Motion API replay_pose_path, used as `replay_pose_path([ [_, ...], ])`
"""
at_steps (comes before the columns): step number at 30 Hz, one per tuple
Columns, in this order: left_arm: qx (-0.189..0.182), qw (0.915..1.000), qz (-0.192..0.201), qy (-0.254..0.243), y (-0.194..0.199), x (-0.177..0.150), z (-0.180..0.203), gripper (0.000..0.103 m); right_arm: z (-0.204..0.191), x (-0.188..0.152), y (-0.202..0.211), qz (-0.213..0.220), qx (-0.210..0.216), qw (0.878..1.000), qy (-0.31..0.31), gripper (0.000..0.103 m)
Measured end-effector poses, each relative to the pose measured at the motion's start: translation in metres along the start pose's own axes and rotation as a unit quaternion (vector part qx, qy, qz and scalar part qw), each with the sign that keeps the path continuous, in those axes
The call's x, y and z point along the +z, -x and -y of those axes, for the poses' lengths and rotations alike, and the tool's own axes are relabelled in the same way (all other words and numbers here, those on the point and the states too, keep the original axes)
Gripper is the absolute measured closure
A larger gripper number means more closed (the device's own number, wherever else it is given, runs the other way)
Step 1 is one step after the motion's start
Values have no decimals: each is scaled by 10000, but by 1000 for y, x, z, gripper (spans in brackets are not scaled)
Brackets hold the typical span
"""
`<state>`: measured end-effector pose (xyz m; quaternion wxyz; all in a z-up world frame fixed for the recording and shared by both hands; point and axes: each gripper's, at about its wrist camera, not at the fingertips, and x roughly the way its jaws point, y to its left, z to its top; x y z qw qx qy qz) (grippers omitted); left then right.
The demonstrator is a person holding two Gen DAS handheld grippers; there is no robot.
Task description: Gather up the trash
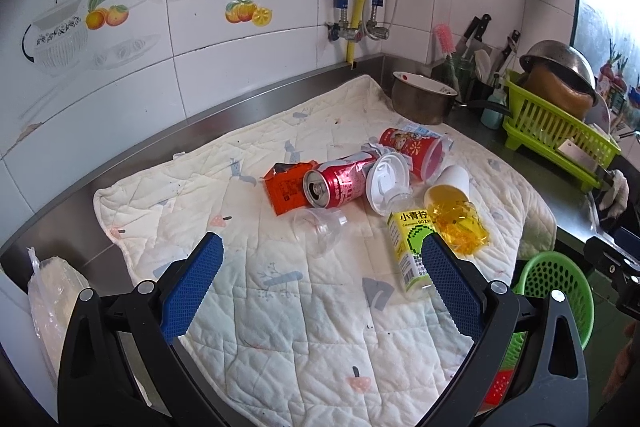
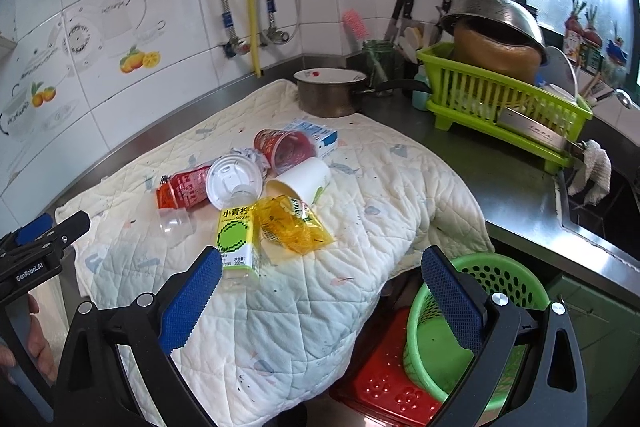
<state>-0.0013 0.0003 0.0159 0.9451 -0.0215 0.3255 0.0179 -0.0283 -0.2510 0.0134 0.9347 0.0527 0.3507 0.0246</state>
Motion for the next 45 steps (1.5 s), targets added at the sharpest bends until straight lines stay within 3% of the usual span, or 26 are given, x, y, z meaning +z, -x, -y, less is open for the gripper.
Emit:
replay_pose_path([
  [9,-116,9999,11,-43,2,0,10,5,7,-6,9,78,-152,9996,-216,6],
  [45,198,9996,208,33,10,1,10,5,15,-12,22,198,-276,9986,-394,6],
])
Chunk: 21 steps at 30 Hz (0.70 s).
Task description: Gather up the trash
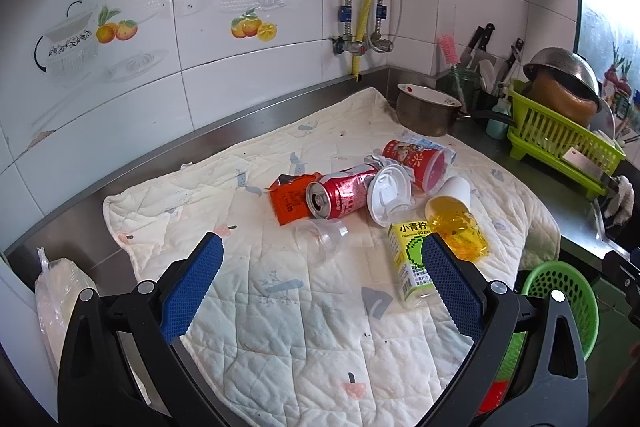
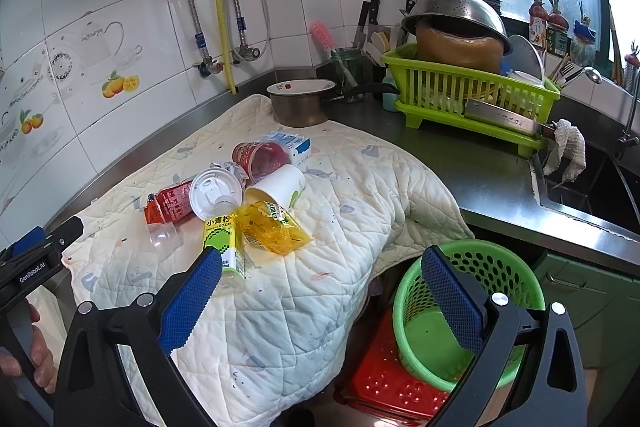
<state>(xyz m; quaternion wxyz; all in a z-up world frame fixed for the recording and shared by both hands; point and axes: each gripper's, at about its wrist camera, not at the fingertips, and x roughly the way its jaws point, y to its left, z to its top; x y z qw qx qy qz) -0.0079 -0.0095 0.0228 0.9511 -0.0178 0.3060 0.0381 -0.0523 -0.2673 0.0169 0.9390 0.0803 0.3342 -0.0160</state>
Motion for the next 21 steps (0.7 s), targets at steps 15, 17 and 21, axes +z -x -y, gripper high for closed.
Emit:
replay_pose_path([
  [15,82,9999,-48,73,-5,1,-6,5,-5,2,-10,-29,99,9999,82,6],
  [17,94,9999,-70,94,-7,2,-7,5,-6,3,-14,-77,151,9998,126,6],
  [21,136,9997,-131,172,-11,2,-13,5,-11,4,-20,-113,220,9993,275,6],
])
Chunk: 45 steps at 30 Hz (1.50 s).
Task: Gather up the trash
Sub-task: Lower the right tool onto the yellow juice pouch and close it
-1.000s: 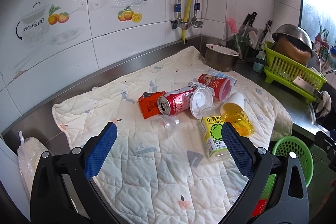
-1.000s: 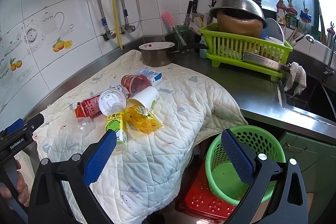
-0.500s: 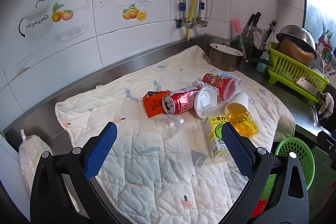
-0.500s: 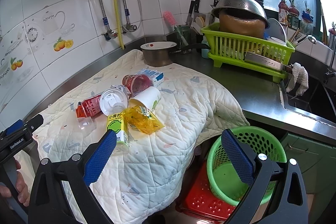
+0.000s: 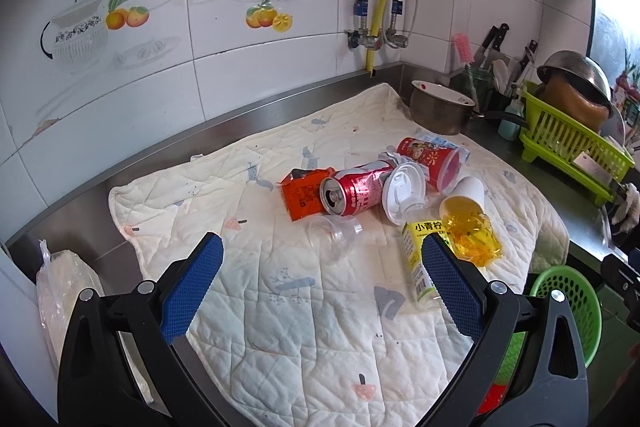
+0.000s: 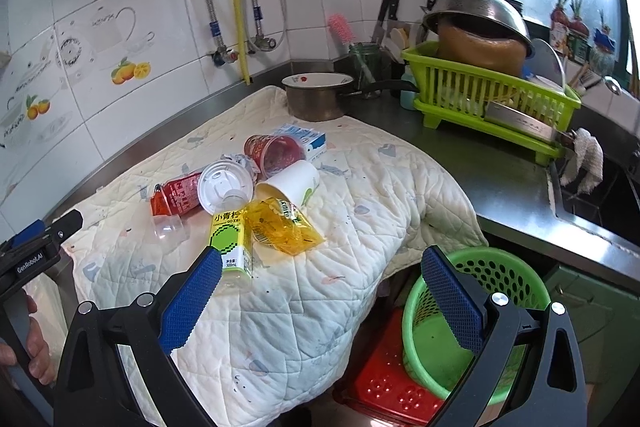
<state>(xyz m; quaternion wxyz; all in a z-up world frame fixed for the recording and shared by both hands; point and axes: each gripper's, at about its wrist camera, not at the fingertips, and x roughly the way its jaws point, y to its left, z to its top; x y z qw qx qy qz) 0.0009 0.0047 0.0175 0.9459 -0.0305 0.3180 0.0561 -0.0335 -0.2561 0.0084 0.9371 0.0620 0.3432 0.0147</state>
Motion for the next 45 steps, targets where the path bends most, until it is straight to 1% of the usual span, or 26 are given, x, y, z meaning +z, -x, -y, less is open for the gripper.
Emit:
replay_pose_path([
  [8,92,9999,-70,118,-8,1,-11,6,-8,4,-23,-187,298,9990,260,7],
  [13,125,9997,-116,165,-14,0,-15,7,-11,8,-48,-361,454,9972,462,8],
  [15,120,9996,-165,178,-17,-1,-17,8,-13,9,-60,-442,518,9962,535,9],
  [18,94,9994,-243,237,-23,-1,-20,12,-15,11,-82,-627,689,9937,626,16],
  [26,112,9987,-351,349,-33,-2,-29,22,-24,14,-138,-1015,1069,9841,990,23],
  [28,99,9986,-387,347,-36,-2,-29,23,-25,16,-152,-1115,1082,9818,1091,24],
  [35,-33,9979,-574,285,-50,-3,-25,26,-26,19,-196,-1467,1221,9723,1351,27],
  [39,-129,9973,-675,266,-58,-3,-20,26,-27,18,-212,-1612,1347,9671,1435,29],
  [41,-237,9966,-745,248,-62,-3,-15,26,-30,16,-218,-1672,1376,9640,1544,30],
  [43,-335,9960,-798,206,-65,-3,-10,26,-31,14,-224,-1736,1361,9620,1607,39],
  [44,-381,9957,-831,175,-67,-3,-7,26,-31,12,-226,-1761,1348,9617,1609,40],
  [45,-425,9953,-860,141,-69,-3,-3,26,-32,12,-228,-1756,1338,9621,1598,43],
])
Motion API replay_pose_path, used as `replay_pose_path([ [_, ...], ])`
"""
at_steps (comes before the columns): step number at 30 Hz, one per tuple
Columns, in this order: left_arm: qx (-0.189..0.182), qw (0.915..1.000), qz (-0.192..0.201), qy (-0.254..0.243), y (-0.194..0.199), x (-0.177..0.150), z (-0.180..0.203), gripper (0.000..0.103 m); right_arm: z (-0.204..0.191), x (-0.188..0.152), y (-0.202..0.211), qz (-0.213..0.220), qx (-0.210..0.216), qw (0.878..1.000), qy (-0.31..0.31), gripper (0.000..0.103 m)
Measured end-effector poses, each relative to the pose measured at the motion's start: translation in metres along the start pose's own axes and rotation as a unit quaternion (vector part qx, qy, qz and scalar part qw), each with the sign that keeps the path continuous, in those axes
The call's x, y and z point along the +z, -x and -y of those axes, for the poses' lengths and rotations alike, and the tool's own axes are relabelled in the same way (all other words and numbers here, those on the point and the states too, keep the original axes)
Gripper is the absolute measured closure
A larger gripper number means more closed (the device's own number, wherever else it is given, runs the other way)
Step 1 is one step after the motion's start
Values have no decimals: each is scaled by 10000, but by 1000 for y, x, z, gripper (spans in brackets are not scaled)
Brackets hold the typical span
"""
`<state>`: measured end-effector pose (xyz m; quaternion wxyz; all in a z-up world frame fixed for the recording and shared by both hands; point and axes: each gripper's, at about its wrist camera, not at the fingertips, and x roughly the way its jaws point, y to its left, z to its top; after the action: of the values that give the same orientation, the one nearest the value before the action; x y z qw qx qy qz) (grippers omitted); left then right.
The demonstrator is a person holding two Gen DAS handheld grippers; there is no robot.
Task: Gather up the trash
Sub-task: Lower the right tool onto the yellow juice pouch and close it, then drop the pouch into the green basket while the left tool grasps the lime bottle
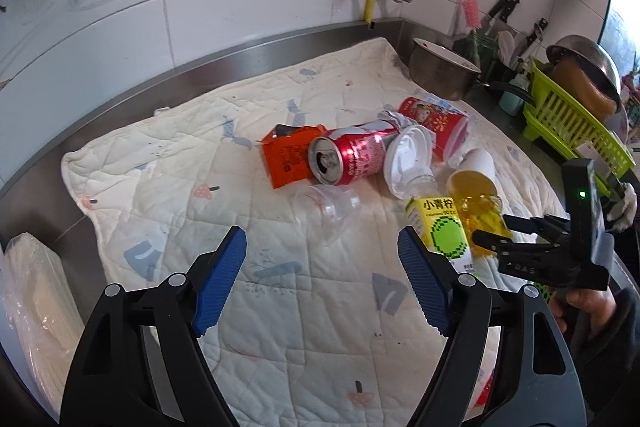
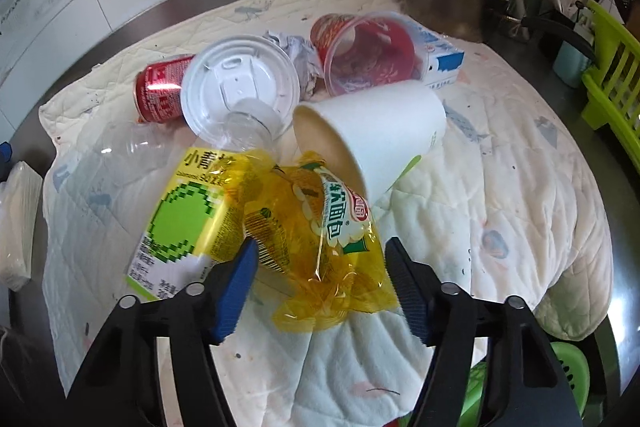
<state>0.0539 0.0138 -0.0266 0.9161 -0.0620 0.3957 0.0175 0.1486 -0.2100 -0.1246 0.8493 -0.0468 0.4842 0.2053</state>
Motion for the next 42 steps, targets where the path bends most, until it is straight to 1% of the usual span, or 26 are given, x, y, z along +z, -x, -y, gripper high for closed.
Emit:
replay_pose_path([
  [1,-39,10000,-30,-40,-2,0,4,26,1,0,0,13,-3,10000,-29,48],
  [2,-74,9999,-59,-71,-5,1,7,26,2,-1,1,22,8,10000,-54,50],
  [4,-184,9997,-150,-104,-11,1,13,26,5,-2,5,53,52,9999,-145,65],
  [6,-355,9990,-262,-119,-18,2,21,26,7,-5,9,53,49,9998,-211,71],
  [10,-580,9971,-428,-238,-32,1,39,26,8,-15,19,123,99,9993,-343,75],
  [13,-777,9948,-581,-314,-43,-1,54,26,6,-23,31,243,34,9987,-441,76],
  [17,-915,9927,-715,-339,-54,-3,67,26,10,-37,54,431,14,9967,-684,77],
  [20,-977,9912,-838,-321,-65,-3,76,25,14,-49,77,599,-81,9946,-846,77],
  [21,-950,9911,-864,-339,-70,-3,80,25,17,-55,86,650,-138,9935,-922,77],
  [22,-927,9911,-890,-348,-73,-3,82,22,20,-61,94,707,-199,9923,-1002,77],
  [23,-888,9911,-931,-351,-78,-2,86,16,22,-66,100,739,-269,9913,-1060,77],
  [24,-832,9912,-968,-343,-83,-2,90,15,28,-73,108,772,-415,9895,-1152,77],
  [27,-774,9905,-1077,-372,-96,0,97,14,44,-97,126,806,-788,9833,-1427,77],
  [29,-709,9902,-1139,-395,-105,1,101,14,57,-115,135,745,-1085,9780,-1619,77],
  [34,-659,9888,-1291,-359,-122,-1,107,16,89,-155,141,491,-1607,9623,-2138,76],
  [36,-639,9886,-1330,-307,-127,-2,107,20,99,-170,138,354,-1755,9562,-2315,76],
  [38,-608,9880,-1390,-272,-133,-3,107,26,110,-184,134,177,-1901,9485,-2528,75],
  [40,-586,9873,-1459,-219,-139,-4,106,31,117,-195,131,82,-1969,9434,-2668,74],
  [42,-672,9860,-1519,-130,-143,-5,104,36,120,-203,129,-13,-2030,9392,-2769,70],
])
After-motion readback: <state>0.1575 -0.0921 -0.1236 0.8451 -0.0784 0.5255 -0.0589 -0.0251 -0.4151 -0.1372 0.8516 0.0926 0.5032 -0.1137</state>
